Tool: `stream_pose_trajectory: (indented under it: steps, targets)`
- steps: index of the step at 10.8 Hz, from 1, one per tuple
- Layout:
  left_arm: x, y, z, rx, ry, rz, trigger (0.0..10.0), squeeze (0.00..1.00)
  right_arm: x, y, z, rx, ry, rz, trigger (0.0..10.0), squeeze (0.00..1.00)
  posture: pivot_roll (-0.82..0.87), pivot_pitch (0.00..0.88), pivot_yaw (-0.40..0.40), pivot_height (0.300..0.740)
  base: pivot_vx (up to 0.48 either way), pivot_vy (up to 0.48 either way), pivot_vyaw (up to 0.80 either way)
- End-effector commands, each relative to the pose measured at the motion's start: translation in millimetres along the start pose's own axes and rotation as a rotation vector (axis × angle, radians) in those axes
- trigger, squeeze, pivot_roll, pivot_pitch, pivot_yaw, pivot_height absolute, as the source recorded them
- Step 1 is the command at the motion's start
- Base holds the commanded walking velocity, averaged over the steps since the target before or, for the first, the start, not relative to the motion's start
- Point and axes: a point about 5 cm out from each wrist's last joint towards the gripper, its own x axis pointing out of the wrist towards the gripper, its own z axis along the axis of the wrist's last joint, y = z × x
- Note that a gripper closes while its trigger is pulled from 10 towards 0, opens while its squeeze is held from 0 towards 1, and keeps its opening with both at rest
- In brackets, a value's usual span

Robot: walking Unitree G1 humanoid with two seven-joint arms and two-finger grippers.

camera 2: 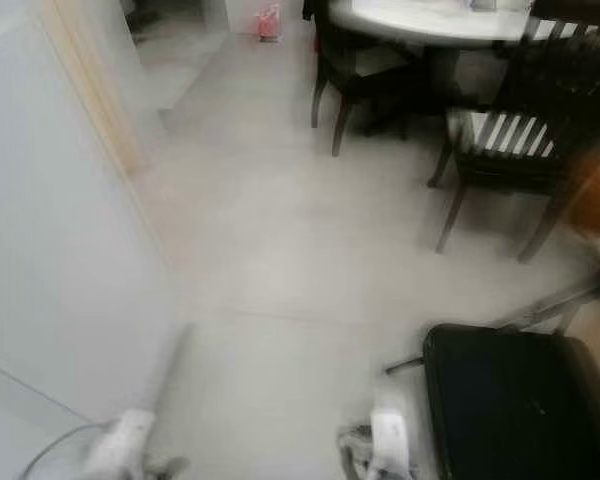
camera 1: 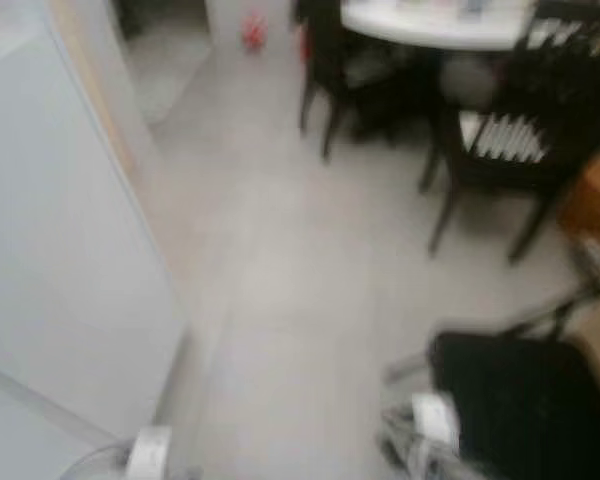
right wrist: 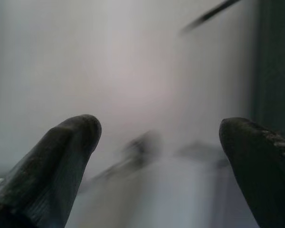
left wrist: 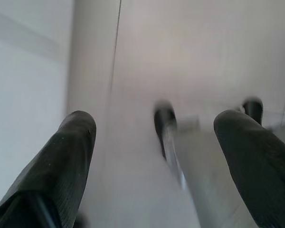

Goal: Restocking fridge

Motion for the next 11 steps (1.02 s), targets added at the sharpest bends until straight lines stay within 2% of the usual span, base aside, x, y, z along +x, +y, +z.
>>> stream_pose_trajectory:
  steps: [1, 5, 6, 7, 8, 9, 11]
  targets:
    - [1.0, -0.2, 2.2, -0.012, 0.017, 0.003, 10.0, 0.00, -1.4, -9.9, 23.2, 0.066, -0.064, -0.011, 10.0, 0.00, 0.12, 0.000, -0.189, 0.740, 0.000, 0.000, 0.00]
    - [1.0, 1.0, 3.1, -0.012, 0.010, 0.020, 10.0, 0.00, -0.8, -7.7, 26.3, 0.081, -0.053, -0.001, 10.0, 0.00, 0.12, 0.000, -0.181, 0.740, 0.000, 0.000, 0.00]
    - [1.1, 2.5, 7.7, 0.063, -0.017, 0.029, 10.0, 0.00, -0.8, -7.8, 30.5, 0.098, -0.074, -0.017, 10.0, 0.00, 0.12, 0.000, -0.169, 0.740, 0.000, 0.000, 0.00]
    - [0.7, 4.5, 12.0, 0.078, -0.058, 0.050, 10.0, 0.00, -1.4, -10.0, 38.8, 0.157, -0.128, -0.039, 10.0, 0.00, 0.12, 0.000, -0.151, 0.740, 0.000, 0.000, 0.00]
    - [-0.4, 7.9, 16.1, 0.038, -0.114, 0.075, 10.0, 0.00, -1.3, -8.2, 43.3, 0.226, -0.168, -0.035, 10.0, 0.00, 0.12, 0.000, -0.128, 0.740, 0.000, 0.000, 0.00]
    - [-1.0, 11.1, 17.2, 0.045, -0.125, 0.088, 10.0, 0.00, 0.0, -2.8, 38.9, 0.220, -0.154, -0.025, 10.0, 0.00, 0.12, 0.000, -0.109, 0.740, 0.000, 0.000, 0.00]
    - [-2.3, 17.8, 16.4, 0.088, -0.117, 0.093, 10.0, 0.00, 2.7, 9.8, 20.5, 0.277, -0.112, -0.040, 10.0, 0.00, 0.10, 0.000, -0.042, 0.740, 0.000, 0.000, 0.00]
